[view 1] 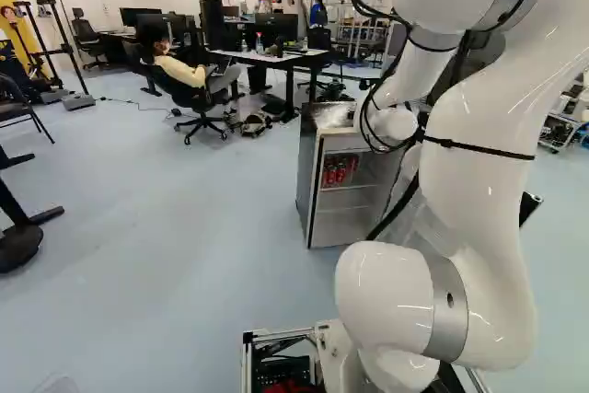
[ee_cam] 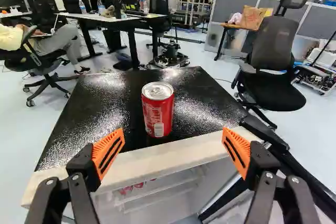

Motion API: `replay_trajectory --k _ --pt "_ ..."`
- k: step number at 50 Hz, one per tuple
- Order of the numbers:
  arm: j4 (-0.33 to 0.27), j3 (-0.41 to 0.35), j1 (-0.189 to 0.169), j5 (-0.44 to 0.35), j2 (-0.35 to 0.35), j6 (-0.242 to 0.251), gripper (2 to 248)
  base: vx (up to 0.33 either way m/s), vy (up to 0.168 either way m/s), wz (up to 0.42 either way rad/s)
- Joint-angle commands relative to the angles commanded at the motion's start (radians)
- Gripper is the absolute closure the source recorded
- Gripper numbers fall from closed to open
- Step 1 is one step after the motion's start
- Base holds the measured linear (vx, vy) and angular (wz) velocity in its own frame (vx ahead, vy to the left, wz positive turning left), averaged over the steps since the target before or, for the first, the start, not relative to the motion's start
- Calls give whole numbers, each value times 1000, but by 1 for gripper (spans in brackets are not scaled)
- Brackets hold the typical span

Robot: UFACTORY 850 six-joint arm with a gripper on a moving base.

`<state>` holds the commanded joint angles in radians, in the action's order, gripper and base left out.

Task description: Grab a drink from the fridge

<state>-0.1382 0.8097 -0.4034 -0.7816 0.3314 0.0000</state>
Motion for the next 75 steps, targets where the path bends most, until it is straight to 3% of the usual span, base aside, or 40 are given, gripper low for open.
replay_trajectory --k 26,37,75 --pt "0 -23 -76 1 -57 0 3 0 0 0" --pt "24 -6 -107 40 -65 0 3 0 0 0" --pt "278 81 -205 374 -69 0 3 0 0 0"
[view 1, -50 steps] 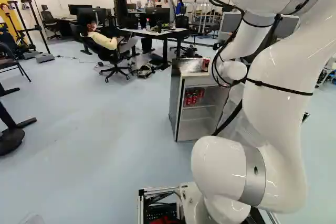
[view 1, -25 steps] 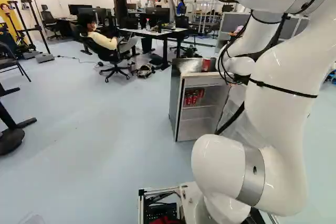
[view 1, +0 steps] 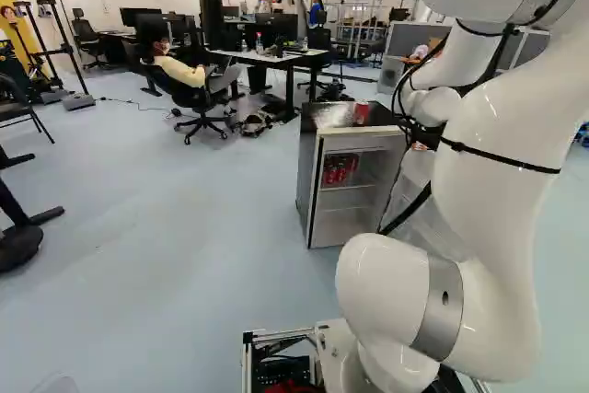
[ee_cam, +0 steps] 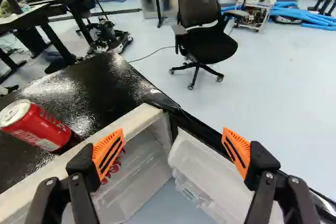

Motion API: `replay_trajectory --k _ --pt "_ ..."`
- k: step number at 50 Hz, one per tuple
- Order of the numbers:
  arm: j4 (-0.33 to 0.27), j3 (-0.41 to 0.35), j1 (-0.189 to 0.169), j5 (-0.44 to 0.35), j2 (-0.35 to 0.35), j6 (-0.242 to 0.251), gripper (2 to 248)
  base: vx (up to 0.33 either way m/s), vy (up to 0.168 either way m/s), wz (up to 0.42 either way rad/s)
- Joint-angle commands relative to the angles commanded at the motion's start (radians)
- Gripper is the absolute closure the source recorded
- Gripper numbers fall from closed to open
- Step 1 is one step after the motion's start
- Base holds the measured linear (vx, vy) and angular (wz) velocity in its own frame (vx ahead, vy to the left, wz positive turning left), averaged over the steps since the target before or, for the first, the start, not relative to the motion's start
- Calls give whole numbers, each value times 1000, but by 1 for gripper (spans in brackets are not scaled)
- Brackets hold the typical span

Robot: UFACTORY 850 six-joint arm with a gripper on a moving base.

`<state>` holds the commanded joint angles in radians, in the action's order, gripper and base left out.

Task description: Grab a drink from the fridge

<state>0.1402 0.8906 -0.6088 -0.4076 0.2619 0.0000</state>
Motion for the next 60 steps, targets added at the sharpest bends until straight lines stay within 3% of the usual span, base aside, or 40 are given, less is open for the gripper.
replay_trajectory --k 31,60 --pt "208 88 -76 268 9 0 3 0 0 0" --pt "215 185 -142 377 71 0 3 0 0 0"
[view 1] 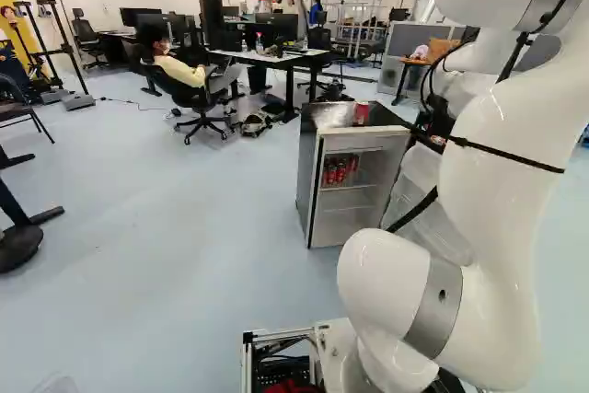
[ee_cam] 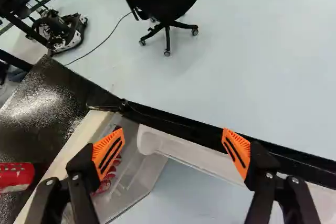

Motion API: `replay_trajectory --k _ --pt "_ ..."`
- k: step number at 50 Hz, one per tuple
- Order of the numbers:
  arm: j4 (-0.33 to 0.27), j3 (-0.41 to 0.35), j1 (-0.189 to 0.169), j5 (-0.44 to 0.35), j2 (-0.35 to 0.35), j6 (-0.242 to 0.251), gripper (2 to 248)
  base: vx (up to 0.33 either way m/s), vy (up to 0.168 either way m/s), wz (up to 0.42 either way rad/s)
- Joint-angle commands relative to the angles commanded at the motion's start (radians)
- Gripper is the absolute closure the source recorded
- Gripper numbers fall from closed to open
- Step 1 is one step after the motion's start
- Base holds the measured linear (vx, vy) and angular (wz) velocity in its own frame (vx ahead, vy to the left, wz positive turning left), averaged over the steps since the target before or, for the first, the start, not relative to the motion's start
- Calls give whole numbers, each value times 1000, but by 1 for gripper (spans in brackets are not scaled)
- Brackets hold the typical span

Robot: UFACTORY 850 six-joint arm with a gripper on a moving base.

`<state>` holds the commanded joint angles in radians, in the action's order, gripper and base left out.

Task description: Grab a drink from the fridge

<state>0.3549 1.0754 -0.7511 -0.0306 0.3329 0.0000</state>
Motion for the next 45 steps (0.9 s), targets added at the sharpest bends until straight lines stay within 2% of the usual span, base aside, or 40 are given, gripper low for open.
replay_trajectory --k 45 --pt "0 178 -90 162 141 0 3 0 0 0"
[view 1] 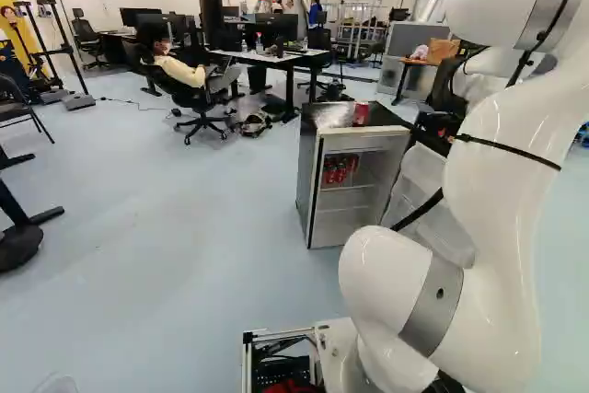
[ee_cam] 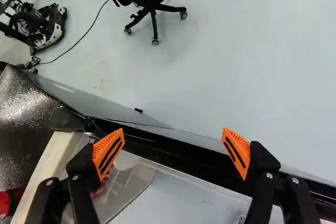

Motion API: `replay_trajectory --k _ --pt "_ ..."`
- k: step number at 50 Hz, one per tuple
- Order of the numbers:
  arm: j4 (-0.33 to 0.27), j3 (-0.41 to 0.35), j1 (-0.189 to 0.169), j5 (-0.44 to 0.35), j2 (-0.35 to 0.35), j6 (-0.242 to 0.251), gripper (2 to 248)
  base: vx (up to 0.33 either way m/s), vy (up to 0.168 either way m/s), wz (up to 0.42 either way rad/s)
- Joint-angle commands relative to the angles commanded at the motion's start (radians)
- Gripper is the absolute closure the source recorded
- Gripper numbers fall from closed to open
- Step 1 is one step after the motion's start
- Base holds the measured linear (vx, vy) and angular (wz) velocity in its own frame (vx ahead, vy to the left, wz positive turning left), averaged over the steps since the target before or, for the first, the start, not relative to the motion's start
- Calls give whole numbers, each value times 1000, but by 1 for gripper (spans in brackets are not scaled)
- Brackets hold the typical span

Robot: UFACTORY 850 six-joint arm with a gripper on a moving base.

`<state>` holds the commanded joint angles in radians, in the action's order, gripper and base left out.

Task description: Grab a drink from the fridge

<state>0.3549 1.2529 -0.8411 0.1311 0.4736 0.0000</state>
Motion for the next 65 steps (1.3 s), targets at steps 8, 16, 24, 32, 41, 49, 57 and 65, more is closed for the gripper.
replay_trajectory --k 8,16,24,32,41,49,57,65 --pt "0 32 -14 24 25 0 3 0 0 0" --pt "0 66 -29 38 50 0 3 0 0 0" --pt "0 101 -43 38 76 0 3 0 0 0" --pt "0 136 -56 38 102 0 3 0 0 0" --pt "0 172 -69 39 133 0 3 0 0 0" --pt "0 177 -69 50 149 0 3 0 0 0" --pt "0 182 -69 64 168 0 3 0 0 0" --pt "0 187 -69 79 183 0 3 0 0 0"
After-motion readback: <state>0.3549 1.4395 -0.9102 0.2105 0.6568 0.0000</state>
